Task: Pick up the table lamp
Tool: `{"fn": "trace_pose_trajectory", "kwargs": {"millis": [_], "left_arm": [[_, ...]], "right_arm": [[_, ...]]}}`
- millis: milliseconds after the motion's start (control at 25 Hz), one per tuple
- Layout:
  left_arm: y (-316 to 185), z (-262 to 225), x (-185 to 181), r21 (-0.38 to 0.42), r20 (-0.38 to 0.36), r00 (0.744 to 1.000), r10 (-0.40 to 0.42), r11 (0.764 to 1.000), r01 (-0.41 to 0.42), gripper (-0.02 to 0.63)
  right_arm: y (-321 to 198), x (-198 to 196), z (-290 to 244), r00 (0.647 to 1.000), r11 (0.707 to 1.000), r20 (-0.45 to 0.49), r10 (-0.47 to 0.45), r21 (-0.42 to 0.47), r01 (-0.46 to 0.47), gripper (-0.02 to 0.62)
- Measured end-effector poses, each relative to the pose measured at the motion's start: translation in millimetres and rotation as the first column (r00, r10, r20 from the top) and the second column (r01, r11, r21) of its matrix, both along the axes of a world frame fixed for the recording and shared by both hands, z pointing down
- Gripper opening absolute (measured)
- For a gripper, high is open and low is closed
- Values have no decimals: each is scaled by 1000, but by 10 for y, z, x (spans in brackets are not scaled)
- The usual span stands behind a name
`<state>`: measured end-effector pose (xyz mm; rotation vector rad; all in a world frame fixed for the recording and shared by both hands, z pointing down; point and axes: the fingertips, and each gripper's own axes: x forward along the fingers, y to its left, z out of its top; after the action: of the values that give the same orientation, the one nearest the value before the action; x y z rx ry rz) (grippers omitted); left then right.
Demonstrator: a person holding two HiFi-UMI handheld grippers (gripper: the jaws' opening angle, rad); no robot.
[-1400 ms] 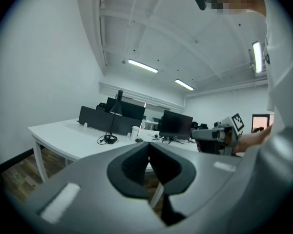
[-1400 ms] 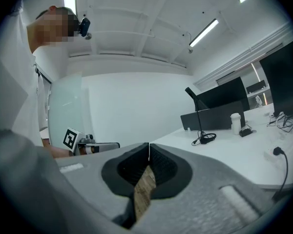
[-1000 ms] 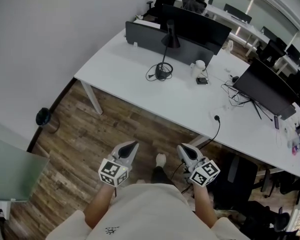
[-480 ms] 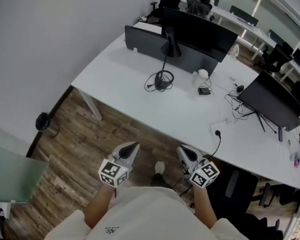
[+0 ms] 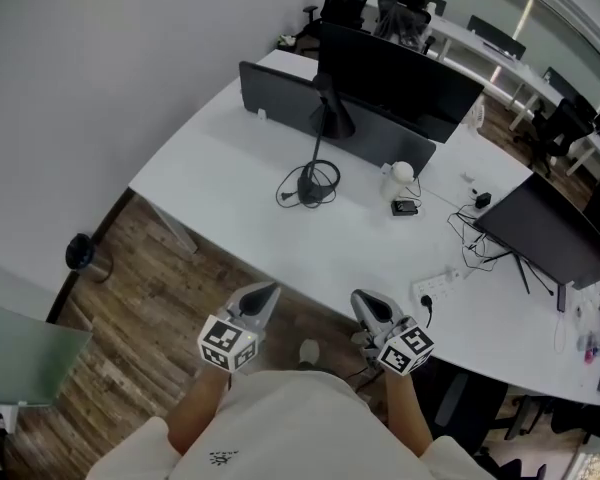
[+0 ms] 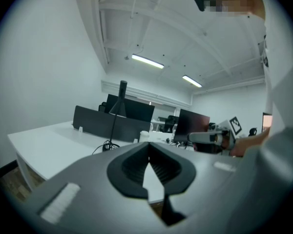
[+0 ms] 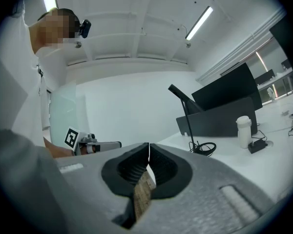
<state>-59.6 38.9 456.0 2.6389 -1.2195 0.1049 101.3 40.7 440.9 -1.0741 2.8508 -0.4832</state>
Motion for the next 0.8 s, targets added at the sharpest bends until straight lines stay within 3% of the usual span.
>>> {"fn": "trace_pose_trajectory", "kwargs": {"millis": [360,800], "left_arm": [[-683,-26,451,11,-2,1000,-20,1000,20,-6],[-1044,54,705,-15,24,997,-74,997,74,-6]], "right_arm": [[-691,311,73,997,997,1,-73,-3,73,3],[-1103,580,212,993,993,30,-117,-27,118,3]]}}
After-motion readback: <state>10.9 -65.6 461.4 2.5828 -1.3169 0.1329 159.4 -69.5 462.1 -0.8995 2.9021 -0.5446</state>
